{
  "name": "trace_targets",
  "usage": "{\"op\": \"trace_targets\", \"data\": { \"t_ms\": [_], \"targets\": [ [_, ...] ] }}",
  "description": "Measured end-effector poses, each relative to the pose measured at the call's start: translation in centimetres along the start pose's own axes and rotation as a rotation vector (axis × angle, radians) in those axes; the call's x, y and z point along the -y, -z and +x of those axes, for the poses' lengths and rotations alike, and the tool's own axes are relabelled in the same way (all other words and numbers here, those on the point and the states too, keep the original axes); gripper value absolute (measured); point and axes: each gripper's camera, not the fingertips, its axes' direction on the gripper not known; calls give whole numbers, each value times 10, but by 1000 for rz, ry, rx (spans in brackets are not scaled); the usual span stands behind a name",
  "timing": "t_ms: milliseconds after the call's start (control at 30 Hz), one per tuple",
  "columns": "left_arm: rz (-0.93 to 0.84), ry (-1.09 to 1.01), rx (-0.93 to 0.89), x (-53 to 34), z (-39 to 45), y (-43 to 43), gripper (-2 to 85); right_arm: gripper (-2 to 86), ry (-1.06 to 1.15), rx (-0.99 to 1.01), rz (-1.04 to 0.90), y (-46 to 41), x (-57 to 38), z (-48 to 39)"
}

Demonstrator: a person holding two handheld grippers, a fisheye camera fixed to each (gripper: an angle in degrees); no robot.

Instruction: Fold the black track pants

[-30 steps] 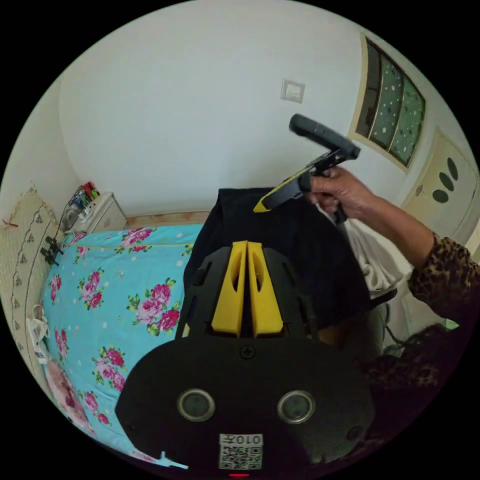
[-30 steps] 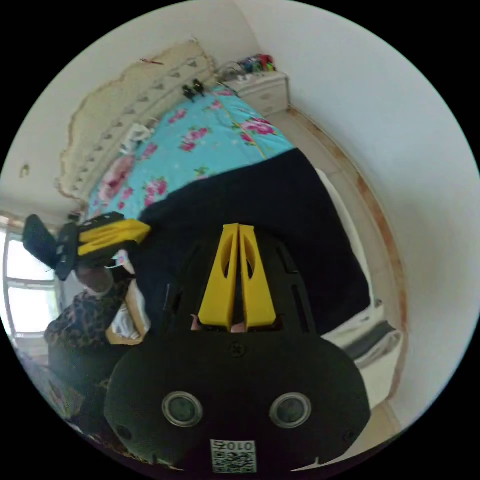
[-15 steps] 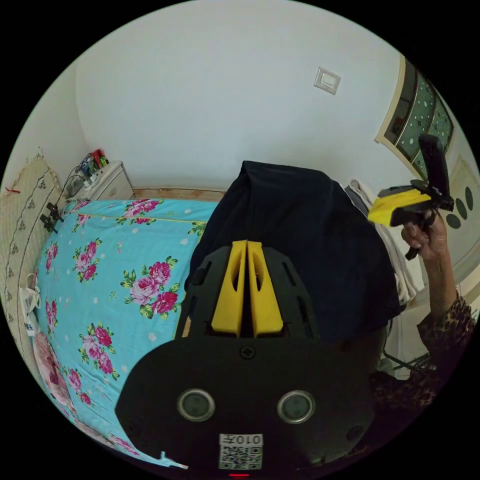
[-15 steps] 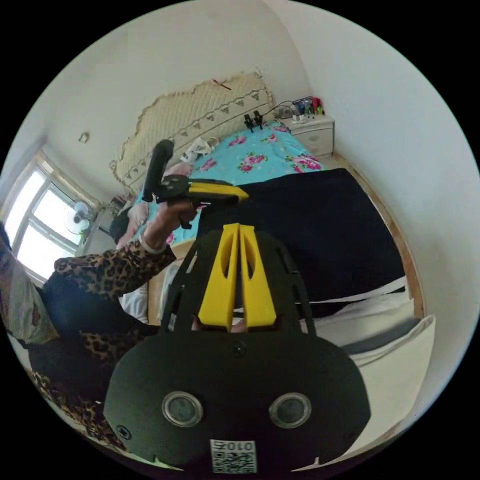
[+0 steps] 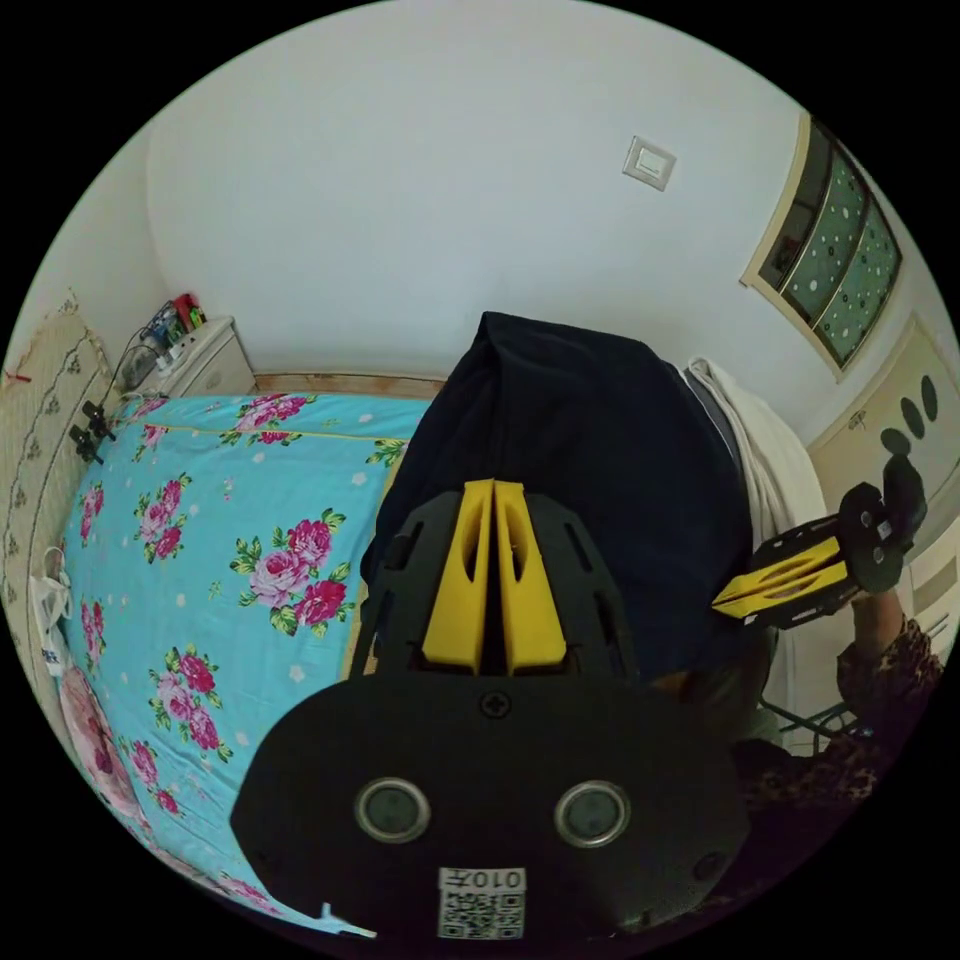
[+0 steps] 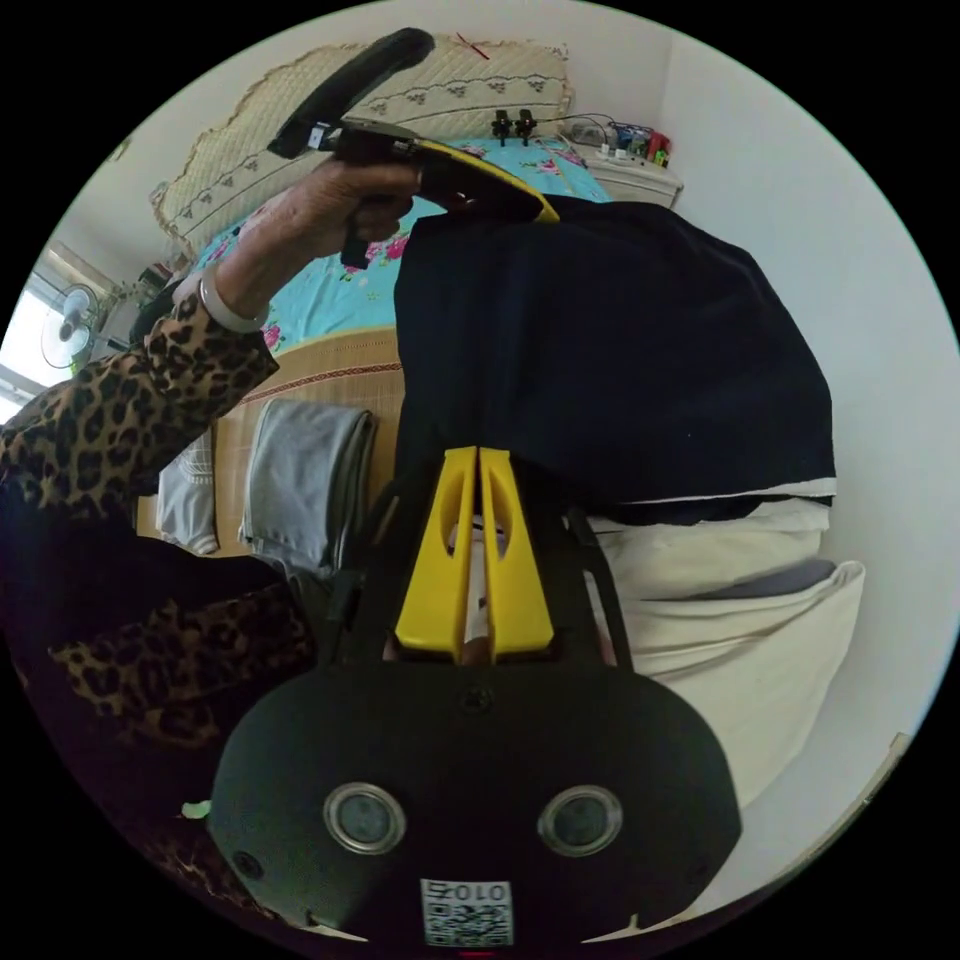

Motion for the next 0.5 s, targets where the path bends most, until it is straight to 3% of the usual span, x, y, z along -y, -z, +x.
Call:
{"op": "trace_targets", "data": {
  "t_ms": [133, 233, 333, 400, 500],
  "targets": [
    [-22, -34, 45, 7, 1, -1, -2, 22, 31, -39, -17, 8, -2, 2],
    [-25, -2, 2, 11, -16, -6, -2, 22, 13, -179, -8, 5, -6, -14],
    [-3, 52, -86, 9, -40, -11, -3, 22, -52, -163, 25, 5, -11, -5],
    [2, 129, -193, 10, -62, -11, -3, 21, -145, -96, 90, 33, -20, 11],
    [104, 172, -231, 6, -71, 20, -3, 21, -227, -160, 390, 109, -81, 13]
  ]
}}
